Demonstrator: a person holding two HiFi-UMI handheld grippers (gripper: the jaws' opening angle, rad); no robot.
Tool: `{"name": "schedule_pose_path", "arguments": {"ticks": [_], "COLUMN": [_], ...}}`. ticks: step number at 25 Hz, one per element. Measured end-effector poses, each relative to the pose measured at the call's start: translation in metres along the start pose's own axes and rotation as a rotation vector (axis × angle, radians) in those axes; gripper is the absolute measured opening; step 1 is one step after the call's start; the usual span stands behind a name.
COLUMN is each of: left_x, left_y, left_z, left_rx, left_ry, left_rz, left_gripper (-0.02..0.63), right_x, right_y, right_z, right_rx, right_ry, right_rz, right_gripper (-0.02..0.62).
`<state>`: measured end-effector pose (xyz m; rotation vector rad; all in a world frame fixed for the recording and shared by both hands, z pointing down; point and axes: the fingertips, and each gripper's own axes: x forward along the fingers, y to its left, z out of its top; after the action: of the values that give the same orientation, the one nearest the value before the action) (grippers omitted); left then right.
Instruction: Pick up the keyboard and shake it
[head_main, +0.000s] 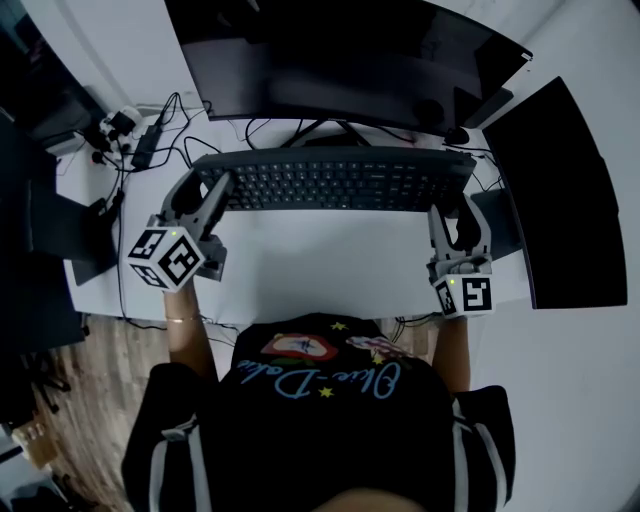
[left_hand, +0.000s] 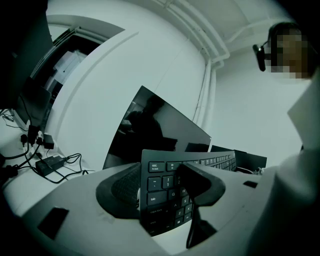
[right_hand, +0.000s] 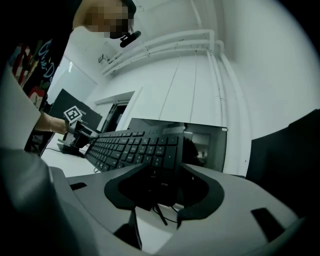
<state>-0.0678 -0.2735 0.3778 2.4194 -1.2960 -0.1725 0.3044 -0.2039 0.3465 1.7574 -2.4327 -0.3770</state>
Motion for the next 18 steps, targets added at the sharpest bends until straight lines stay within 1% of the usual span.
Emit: {"name": "schedule_pose_path", "arguments": {"ticks": [4, 5, 8, 13, 18], "left_x": [-0.004, -0.005, -0.008, -0.011, -0.016], "left_y": [-0.005, -0.006, -0.012, -0.020, -0.026], "left_z": [0.003, 0.004, 0.009, 0.012, 0.018], "left_rx": [0.011, 0.013, 0.014, 0.018, 0.071], "left_ry": [-0.021, -0.023, -0.051, -0.068, -0.090], "left_rz": [-0.006, -0.007, -0.030, -0.058, -0.067], "left_gripper": [0.234, 0.244, 0.244, 0.244, 0.244], "right_x": [-0.001, -0.001, -0.004, -0.004, -0.004], "right_y": [-0.002, -0.001, -0.004, -0.009, -0.010], "right_z": [0.010, 0.014, 0.029, 0.045, 0.048], "right_rx": [-0.059, -0.071, -0.104, -0.177, -0.211], "right_ry": [-0.026, -0.040, -0.081, -0.110, -0.118], "right_rz": [0.010, 0.012, 0.000, -0.005, -0.009], "right_gripper": [0.184, 0.184, 0.184, 0.184, 0.184]}}
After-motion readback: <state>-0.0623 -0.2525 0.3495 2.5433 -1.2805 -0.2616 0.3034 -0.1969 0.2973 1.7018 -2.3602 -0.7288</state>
